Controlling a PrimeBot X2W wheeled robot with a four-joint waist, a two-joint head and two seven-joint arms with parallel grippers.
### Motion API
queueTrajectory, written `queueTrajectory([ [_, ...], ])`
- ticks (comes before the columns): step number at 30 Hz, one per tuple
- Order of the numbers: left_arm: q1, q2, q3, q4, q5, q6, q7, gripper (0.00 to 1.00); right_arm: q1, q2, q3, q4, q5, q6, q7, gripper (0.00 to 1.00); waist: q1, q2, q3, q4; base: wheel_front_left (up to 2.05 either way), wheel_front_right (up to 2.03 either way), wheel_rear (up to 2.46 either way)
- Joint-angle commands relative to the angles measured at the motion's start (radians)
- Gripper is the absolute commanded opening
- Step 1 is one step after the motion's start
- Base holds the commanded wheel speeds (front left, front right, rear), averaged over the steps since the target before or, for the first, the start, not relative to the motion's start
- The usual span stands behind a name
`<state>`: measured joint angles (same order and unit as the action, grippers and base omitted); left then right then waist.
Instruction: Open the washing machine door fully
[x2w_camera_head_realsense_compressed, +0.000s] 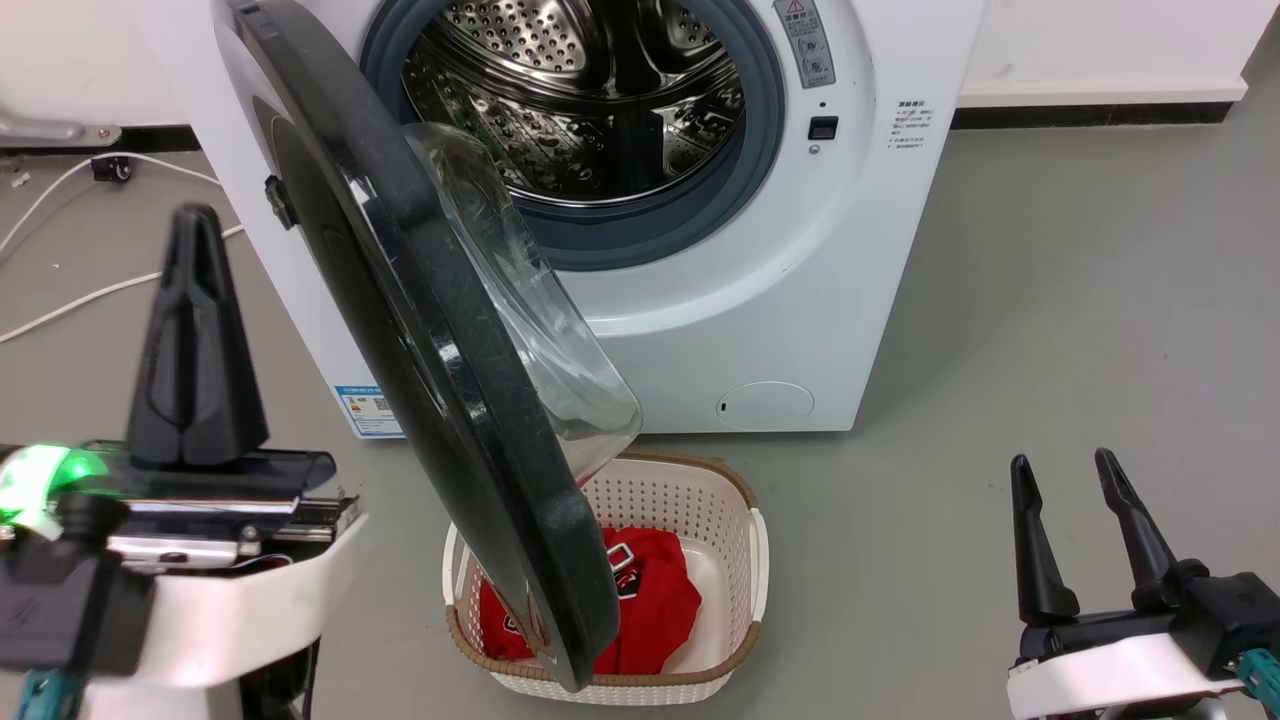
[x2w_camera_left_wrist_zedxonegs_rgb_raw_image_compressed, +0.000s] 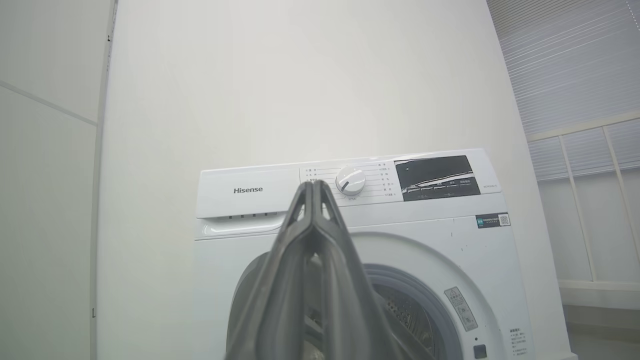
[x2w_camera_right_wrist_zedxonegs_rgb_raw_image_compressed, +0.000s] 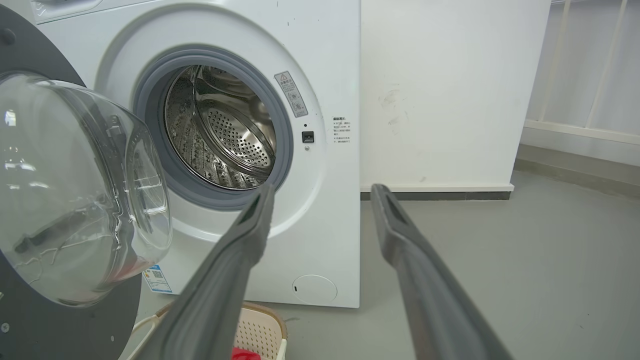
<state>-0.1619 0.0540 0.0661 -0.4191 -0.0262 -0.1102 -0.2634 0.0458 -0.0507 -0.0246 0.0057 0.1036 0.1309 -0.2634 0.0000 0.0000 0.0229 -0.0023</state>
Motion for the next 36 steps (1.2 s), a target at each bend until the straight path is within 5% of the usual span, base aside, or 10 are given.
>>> queueTrajectory([
  [1, -0.015, 0.005, -0.004, -0.029, 0.01, 0.003, -0.001, 0.0, 0.009, 0.001, 0.001, 0.003, 0.005, 0.0, -0.001, 1.0, 0.0, 0.0, -0.001, -0.001, 0.0, 0.0, 0.0],
  [11, 0.02, 0.011, -0.156, -0.177, 0.015, -0.011, -0.001, 0.0, 0.02, 0.001, 0.004, 0.011, 0.019, 0.0, -0.001, 1.0, 0.0, 0.0, -0.013, -0.011, 0.0, 0.0, 0.0],
  [22, 0.205, 0.035, -0.441, 0.022, -0.08, -0.02, 0.09, 0.0, 0.016, 0.001, 0.012, 0.022, 0.032, 0.0, -0.001, 1.0, 0.0, 0.0, -0.007, -0.007, 0.0, 0.0, 0.0],
  [29, 0.268, 0.05, -0.52, 0.173, -0.126, -0.02, 0.204, 0.0, 0.001, 0.001, 0.023, 0.031, 0.041, 0.0, -0.001, 1.0, 0.0, 0.0, 0.008, -0.001, 0.0, 0.0, 0.0],
  [36, 0.211, 0.032, -0.538, 0.305, -0.109, 0.0, 0.184, 0.0, -0.018, 0.001, 0.033, 0.038, 0.05, 0.0, -0.001, 1.0, 0.0, 0.0, 0.026, -0.002, 0.0, 0.0, 0.0],
])
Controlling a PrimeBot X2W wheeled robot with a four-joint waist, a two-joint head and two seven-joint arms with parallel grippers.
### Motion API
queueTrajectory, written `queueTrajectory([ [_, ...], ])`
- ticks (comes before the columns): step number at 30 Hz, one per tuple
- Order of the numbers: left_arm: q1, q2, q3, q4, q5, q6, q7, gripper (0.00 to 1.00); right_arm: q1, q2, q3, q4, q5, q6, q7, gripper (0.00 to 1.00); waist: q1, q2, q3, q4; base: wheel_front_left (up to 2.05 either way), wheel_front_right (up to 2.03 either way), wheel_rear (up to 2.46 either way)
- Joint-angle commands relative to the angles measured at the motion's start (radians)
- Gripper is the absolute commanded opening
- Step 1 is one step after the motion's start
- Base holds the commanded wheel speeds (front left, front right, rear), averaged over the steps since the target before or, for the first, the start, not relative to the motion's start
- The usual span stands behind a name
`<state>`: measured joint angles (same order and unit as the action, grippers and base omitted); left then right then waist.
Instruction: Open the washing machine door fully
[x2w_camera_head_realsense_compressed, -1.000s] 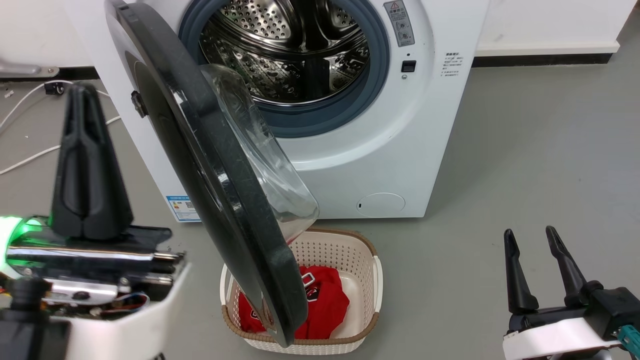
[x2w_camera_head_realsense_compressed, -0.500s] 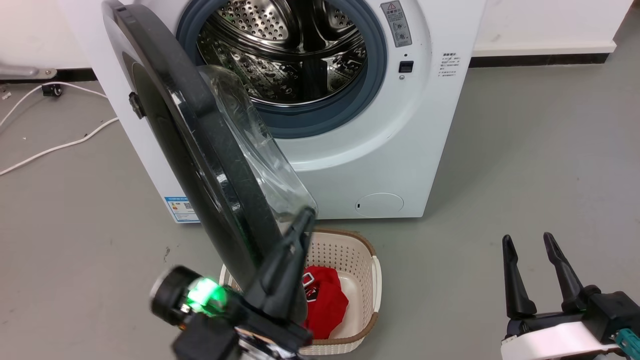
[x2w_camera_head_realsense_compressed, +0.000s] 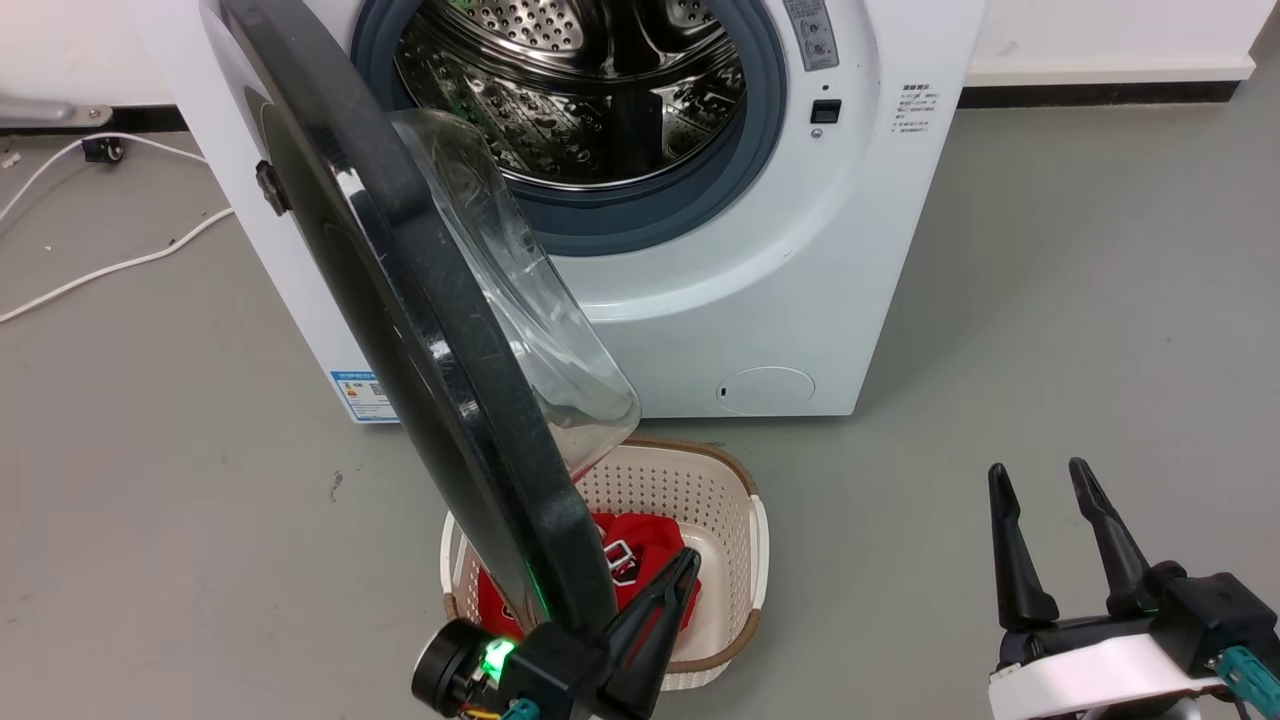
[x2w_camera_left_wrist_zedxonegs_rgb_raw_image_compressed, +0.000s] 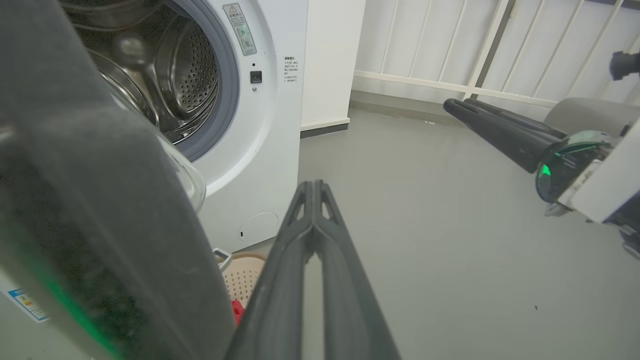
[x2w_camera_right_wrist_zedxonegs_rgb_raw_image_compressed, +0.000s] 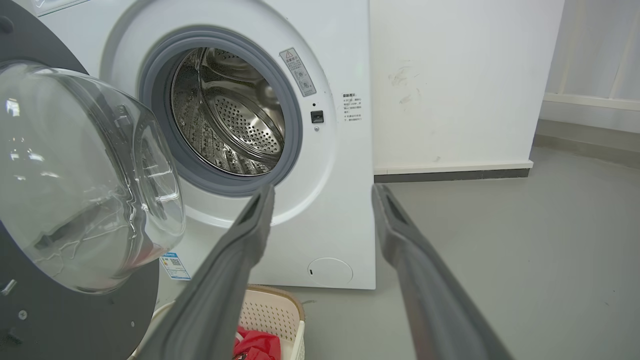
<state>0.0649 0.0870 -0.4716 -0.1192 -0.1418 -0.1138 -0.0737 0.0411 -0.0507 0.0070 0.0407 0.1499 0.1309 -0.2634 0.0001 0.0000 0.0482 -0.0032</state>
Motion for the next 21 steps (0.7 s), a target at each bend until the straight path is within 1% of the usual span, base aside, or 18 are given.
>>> queueTrajectory([
  [1, -0.028, -0.004, -0.001, 0.022, 0.009, 0.01, -0.013, 0.0, -0.016, 0.001, 0.002, 0.004, 0.005, 0.0, -0.001, 1.0, -0.0001, 0.0, 0.002, -0.002, 0.0, 0.0, 0.0],
  [2, -0.028, -0.004, -0.001, 0.022, 0.009, 0.01, -0.013, 0.0, -0.016, 0.001, 0.002, 0.004, 0.005, 0.0, -0.001, 1.0, -0.0001, 0.0, 0.002, -0.002, 0.0, 0.0, 0.0],
  [7, -0.081, -0.02, 0.003, 0.089, -0.002, 0.042, -0.055, 0.0, -0.02, 0.001, 0.009, 0.013, 0.014, 0.0, -0.001, 1.0, -0.0001, 0.0, 0.002, -0.012, 0.0, 0.0, 0.0],
  [14, -0.091, -0.028, 0.03, 0.147, -0.031, 0.107, -0.09, 0.0, -0.01, 0.002, 0.014, 0.024, 0.029, 0.0, -0.001, 1.0, -0.0001, 0.0, -0.003, -0.023, 0.0, 0.0, 0.0],
  [21, -0.075, -0.02, 0.043, 0.145, -0.037, 0.134, -0.11, 0.0, -0.004, 0.002, 0.014, 0.033, 0.035, 0.0, -0.001, 1.0, -0.0001, 0.0, -0.005, -0.009, 0.0, 0.0, 0.0],
])
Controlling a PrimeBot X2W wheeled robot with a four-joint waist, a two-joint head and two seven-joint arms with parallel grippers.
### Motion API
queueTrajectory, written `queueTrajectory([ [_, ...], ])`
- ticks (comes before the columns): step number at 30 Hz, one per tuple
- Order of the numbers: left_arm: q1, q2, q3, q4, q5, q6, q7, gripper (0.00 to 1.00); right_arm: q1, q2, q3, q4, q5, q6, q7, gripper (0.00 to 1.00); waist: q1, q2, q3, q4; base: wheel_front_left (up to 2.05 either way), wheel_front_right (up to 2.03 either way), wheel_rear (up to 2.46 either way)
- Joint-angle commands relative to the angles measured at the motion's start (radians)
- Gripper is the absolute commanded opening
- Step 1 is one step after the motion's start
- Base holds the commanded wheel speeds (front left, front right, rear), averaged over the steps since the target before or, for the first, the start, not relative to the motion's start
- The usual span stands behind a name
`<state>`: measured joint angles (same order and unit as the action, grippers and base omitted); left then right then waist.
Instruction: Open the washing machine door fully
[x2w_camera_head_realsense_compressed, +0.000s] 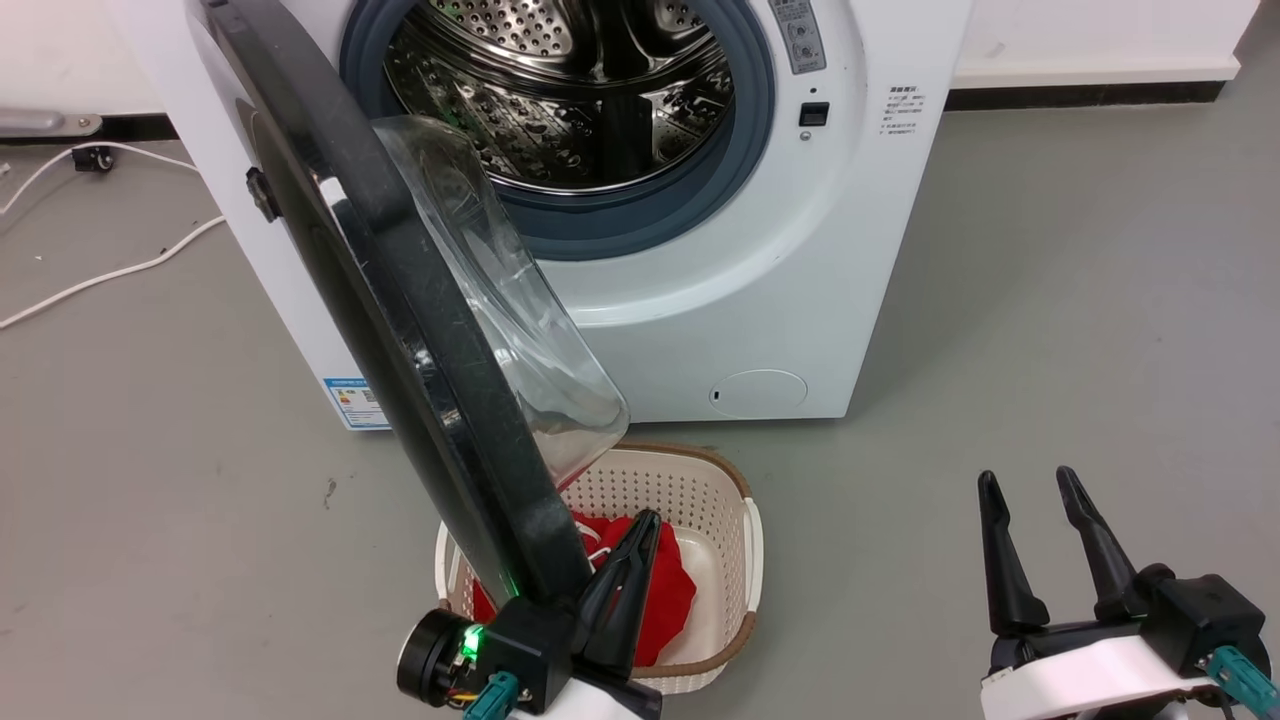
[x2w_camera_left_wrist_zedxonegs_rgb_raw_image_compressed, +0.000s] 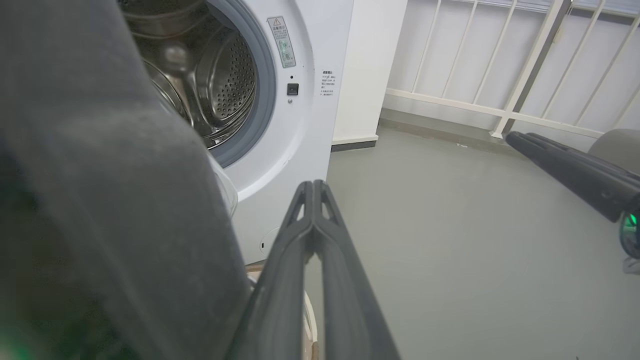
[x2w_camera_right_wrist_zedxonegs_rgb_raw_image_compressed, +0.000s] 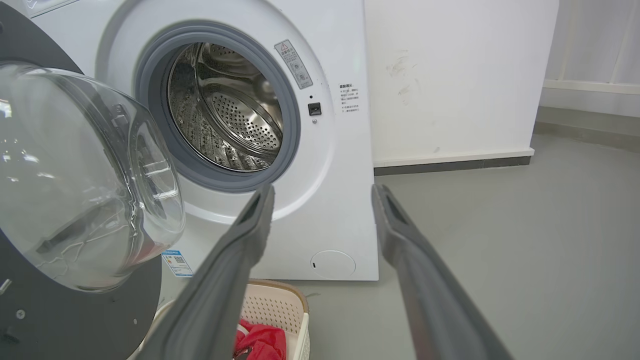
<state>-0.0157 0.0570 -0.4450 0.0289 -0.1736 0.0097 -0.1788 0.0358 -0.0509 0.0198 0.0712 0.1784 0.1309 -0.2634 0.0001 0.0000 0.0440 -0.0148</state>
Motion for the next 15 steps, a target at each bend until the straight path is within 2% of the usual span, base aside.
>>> queueTrajectory([
  [1, 0.01, 0.012, 0.017, -0.008, -0.005, 0.012, -0.008, 0.0, 0.0, 0.002, 0.001, 0.004, 0.007, 0.0, -0.001, 1.0, -0.0001, 0.0, -0.002, 0.005, 0.0, 0.0, 0.0],
  [15, 0.113, 0.042, 0.039, -0.097, -0.028, 0.059, -0.007, 0.0, 0.003, 0.002, 0.001, 0.006, 0.002, 0.0, -0.001, 1.0, -0.0001, 0.0, 0.008, 0.08, 0.0, 0.0, 0.0],
])
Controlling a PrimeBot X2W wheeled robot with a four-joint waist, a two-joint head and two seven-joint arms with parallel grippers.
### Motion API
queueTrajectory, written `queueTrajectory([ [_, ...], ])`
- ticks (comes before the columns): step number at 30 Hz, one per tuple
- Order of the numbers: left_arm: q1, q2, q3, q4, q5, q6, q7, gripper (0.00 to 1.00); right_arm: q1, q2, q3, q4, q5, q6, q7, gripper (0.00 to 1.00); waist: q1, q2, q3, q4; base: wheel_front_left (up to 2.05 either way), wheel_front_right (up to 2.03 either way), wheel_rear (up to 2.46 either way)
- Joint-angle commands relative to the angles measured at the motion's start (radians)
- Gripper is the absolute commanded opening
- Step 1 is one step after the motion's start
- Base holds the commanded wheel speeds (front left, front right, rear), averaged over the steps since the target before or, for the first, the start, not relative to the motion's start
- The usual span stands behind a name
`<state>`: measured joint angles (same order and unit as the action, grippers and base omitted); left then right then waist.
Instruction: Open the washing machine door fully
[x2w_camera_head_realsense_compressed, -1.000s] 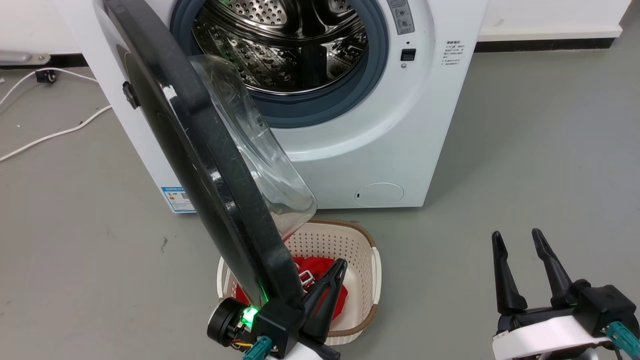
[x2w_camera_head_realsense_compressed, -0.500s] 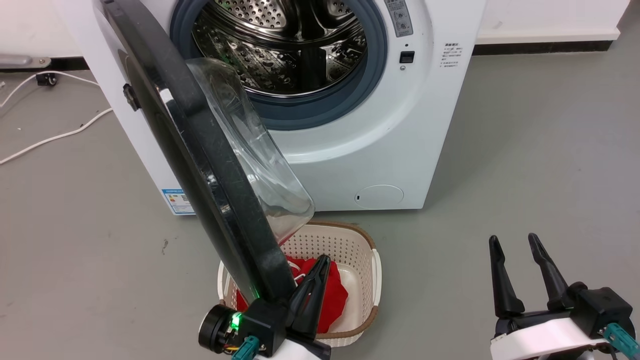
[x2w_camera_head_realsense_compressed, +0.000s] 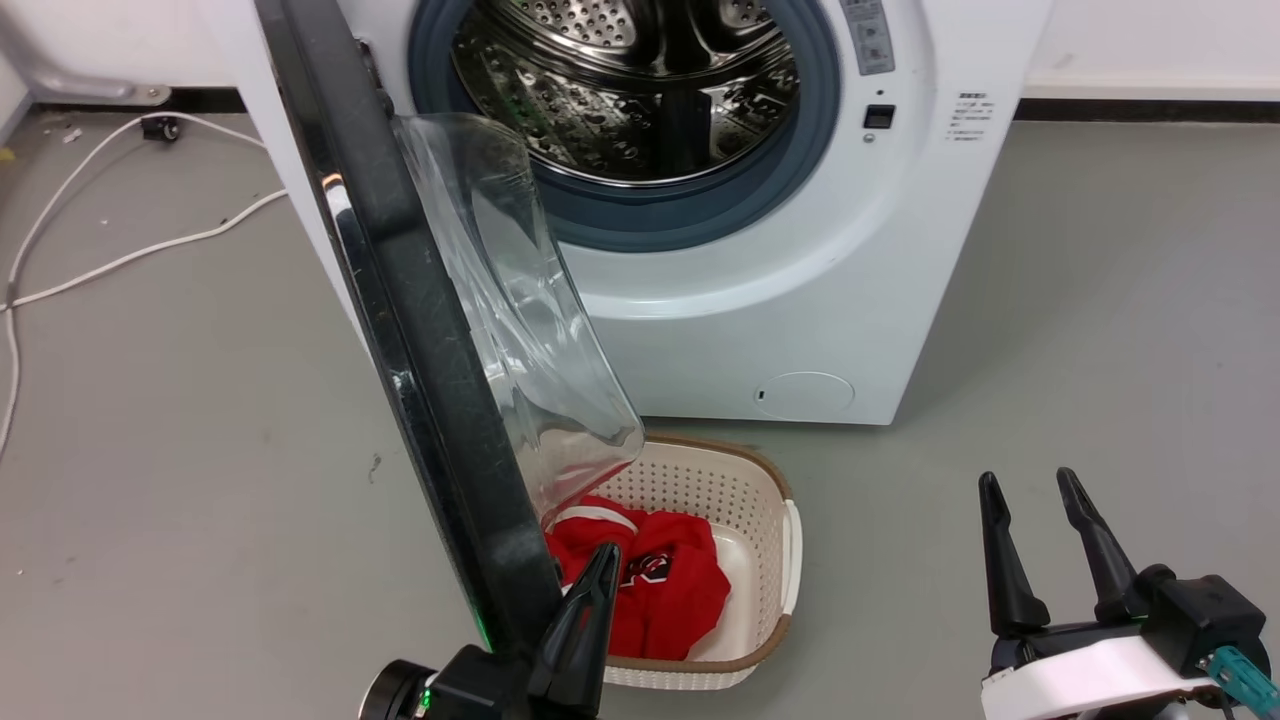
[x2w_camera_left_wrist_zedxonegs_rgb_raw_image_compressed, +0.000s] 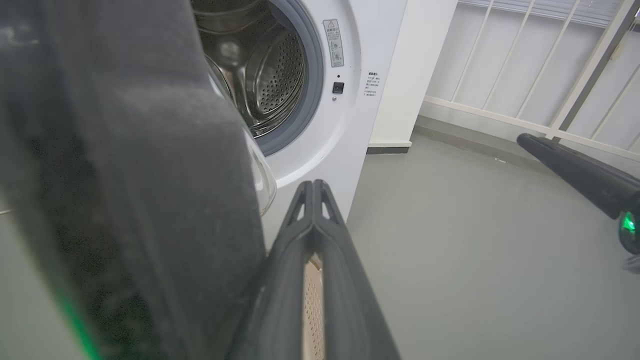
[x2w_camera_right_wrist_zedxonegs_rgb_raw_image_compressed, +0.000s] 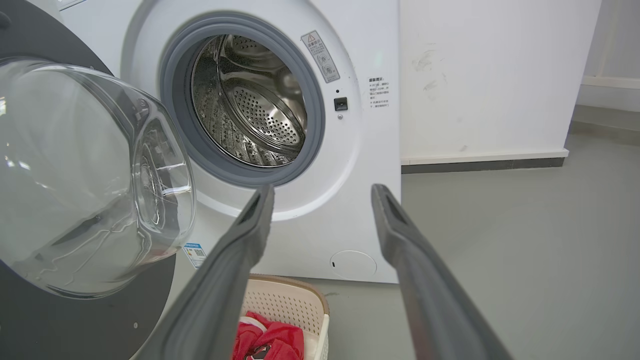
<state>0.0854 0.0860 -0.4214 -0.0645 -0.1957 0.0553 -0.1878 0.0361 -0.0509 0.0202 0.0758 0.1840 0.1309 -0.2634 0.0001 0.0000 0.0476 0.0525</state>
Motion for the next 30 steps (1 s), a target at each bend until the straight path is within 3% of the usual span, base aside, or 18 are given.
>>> queueTrajectory([
  [1, 0.021, 0.015, 0.017, -0.01, -0.007, 0.017, 0.005, 0.0, 0.003, 0.002, -0.001, 0.001, -0.002, 0.0, -0.001, 1.0, -0.0001, 0.0, 0.004, 0.021, 0.0, 0.0, 0.0],
  [19, 0.141, 0.073, 0.092, -0.085, -0.029, 0.092, 0.015, 0.0, 0.015, 0.002, -0.009, 0.005, -0.01, 0.0, -0.001, 1.0, -0.0001, 0.0, 0.003, 0.213, 0.0, 0.0, 0.0],
  [30, 0.124, 0.137, 0.218, -0.049, -0.053, 0.138, -0.011, 0.0, 0.0, 0.002, -0.002, 0.001, -0.014, 0.0, -0.001, 1.0, -0.0001, 0.0, 0.017, 0.236, 0.0, 0.0, 0.0],
])
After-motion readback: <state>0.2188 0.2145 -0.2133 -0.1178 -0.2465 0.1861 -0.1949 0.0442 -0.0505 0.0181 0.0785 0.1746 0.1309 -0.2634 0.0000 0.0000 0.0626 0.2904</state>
